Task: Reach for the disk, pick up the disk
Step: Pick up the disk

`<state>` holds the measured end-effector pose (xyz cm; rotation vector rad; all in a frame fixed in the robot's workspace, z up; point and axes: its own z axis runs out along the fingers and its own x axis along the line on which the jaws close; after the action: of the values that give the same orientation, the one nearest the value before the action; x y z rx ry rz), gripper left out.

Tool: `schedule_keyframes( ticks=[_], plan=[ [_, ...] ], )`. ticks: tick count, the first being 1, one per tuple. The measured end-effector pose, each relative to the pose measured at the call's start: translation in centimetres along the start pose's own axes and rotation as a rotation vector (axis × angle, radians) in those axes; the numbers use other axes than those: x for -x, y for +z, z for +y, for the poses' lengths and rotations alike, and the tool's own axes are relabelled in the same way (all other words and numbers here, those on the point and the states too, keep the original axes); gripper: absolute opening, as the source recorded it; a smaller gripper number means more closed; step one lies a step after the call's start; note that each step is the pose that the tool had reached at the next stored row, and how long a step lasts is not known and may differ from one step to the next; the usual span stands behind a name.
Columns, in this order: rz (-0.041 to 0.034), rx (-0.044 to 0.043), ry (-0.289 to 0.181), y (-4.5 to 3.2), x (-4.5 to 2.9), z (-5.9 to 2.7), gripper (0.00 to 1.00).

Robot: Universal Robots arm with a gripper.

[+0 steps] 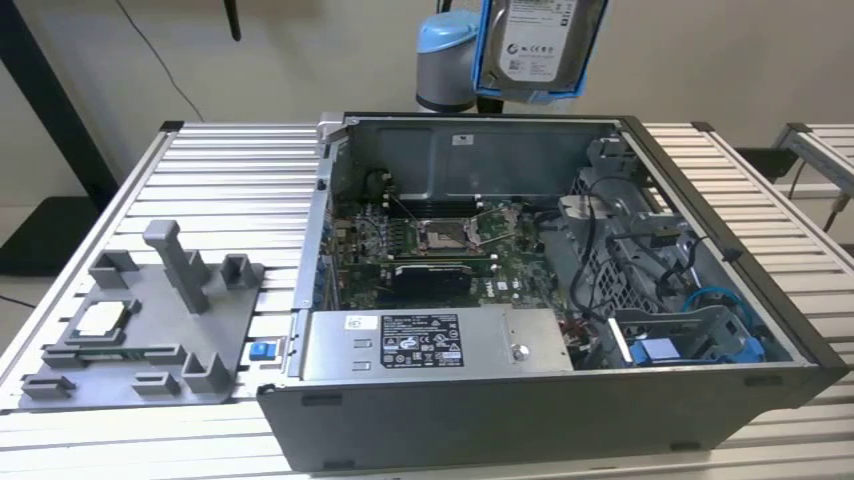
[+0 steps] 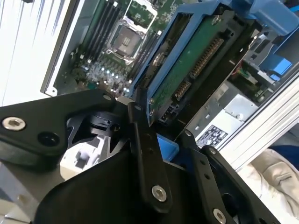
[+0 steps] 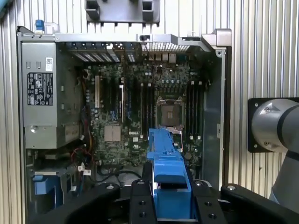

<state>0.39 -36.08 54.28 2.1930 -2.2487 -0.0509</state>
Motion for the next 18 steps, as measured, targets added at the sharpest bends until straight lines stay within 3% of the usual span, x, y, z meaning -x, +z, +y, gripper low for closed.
schedule_keyframes(
  ticks=[7, 13, 18],
  plan=[
    [-0.0003, -0.0154, -0.004, 0.11, 0.04, -1.50, 0.00],
    [-0.0005, -0.0171, -0.006, 0.24, 0.09, -3.68, 0.00],
    [-0.0003, -0.0175, -0.007, 0.48, 0.11, -4.88, 0.00]
  ],
)
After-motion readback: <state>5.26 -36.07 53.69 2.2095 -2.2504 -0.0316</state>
